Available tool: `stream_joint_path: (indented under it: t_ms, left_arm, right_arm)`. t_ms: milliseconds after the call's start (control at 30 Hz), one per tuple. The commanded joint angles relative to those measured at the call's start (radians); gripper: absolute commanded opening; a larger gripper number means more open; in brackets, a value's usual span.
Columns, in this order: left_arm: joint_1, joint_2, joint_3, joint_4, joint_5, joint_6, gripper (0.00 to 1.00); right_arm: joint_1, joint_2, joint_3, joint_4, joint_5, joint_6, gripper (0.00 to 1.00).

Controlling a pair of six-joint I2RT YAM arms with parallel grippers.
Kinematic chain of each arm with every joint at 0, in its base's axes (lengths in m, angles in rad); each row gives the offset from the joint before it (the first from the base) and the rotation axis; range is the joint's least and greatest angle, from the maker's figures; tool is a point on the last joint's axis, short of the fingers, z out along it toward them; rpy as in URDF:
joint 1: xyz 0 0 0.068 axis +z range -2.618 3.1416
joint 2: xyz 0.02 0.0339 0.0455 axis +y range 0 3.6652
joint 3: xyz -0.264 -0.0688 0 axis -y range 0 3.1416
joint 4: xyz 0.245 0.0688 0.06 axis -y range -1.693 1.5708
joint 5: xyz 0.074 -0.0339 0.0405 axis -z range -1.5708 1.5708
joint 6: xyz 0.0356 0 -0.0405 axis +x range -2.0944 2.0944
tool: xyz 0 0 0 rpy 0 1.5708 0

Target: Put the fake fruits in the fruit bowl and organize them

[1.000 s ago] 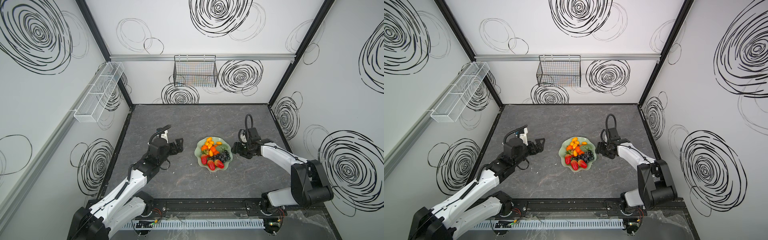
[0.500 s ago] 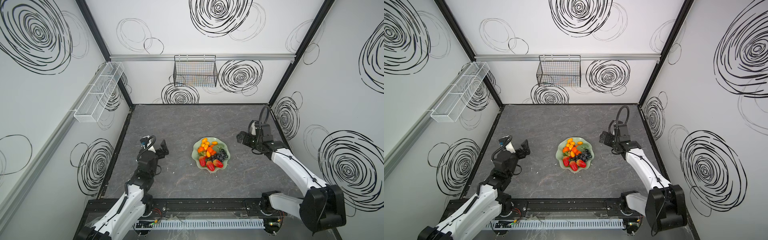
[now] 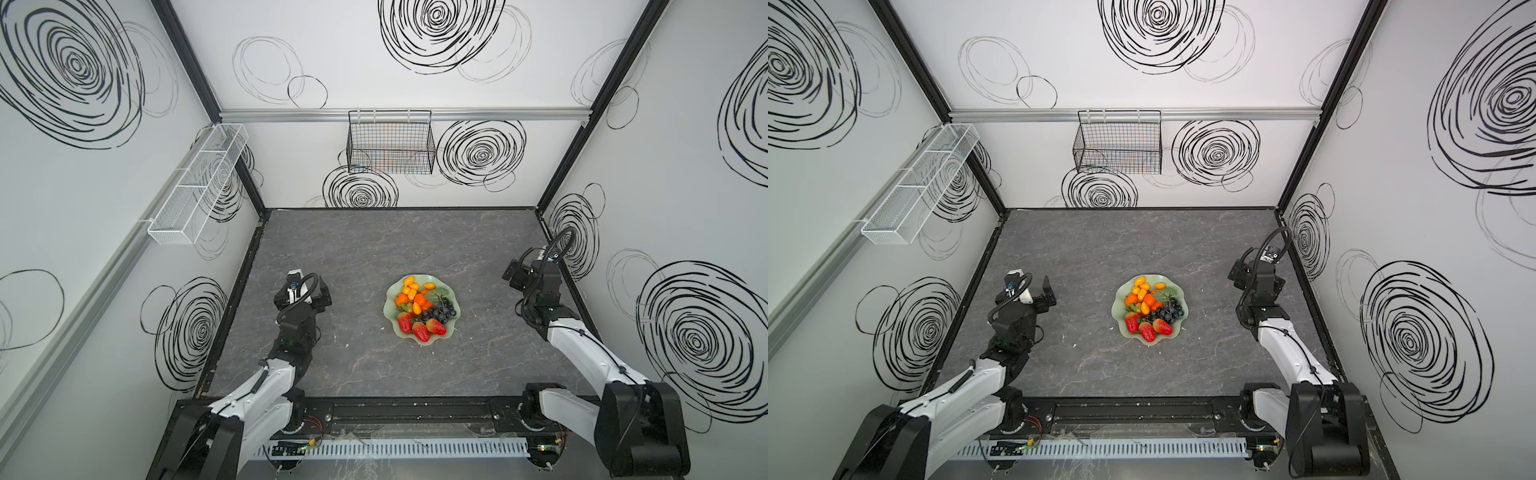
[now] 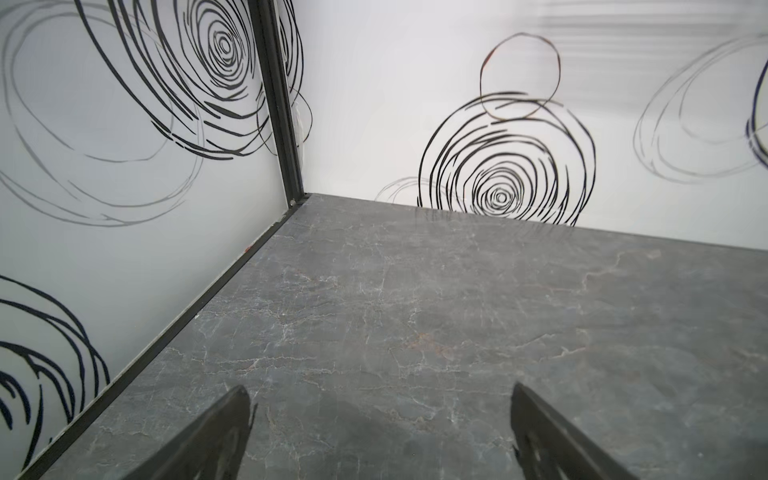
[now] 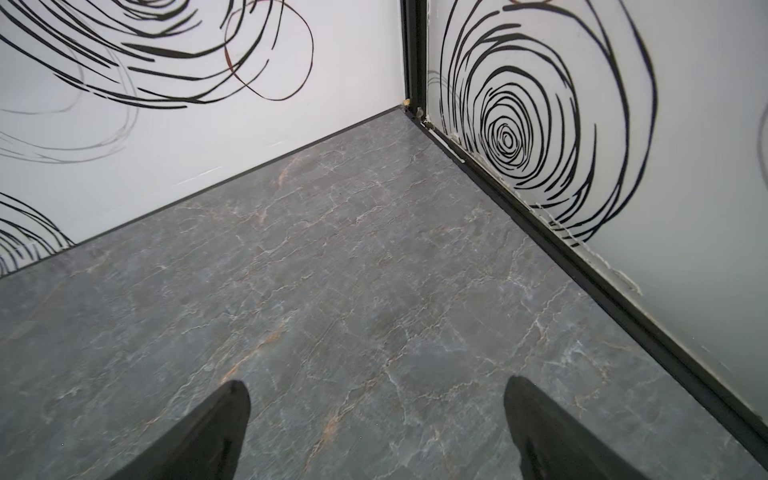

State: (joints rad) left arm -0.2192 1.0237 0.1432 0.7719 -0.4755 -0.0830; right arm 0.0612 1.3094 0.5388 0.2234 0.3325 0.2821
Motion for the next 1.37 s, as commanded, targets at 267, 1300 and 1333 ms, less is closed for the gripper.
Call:
stream_joint_path:
  t_ms: [267,1300,1333]
  left_arm:
    - [0.078,0.333,0.011,0.504,0.137,0.119,0.99]
    - [0.145,0.468,0.071,0.514,0.222,0.075,0.99]
    - [0.145,0.467,0.064,0.527,0.228,0.077,1.00]
  right_arm:
    - [-0.026,0.163,-0.025,0.348,-0.110,-0.196,1.00]
    - [-0.119,0.168,-0.217,0.711,-0.383,-0.239,1.00]
    - [-0.120,0.168,-0.217,0.711,-0.382,-0.239,1.00]
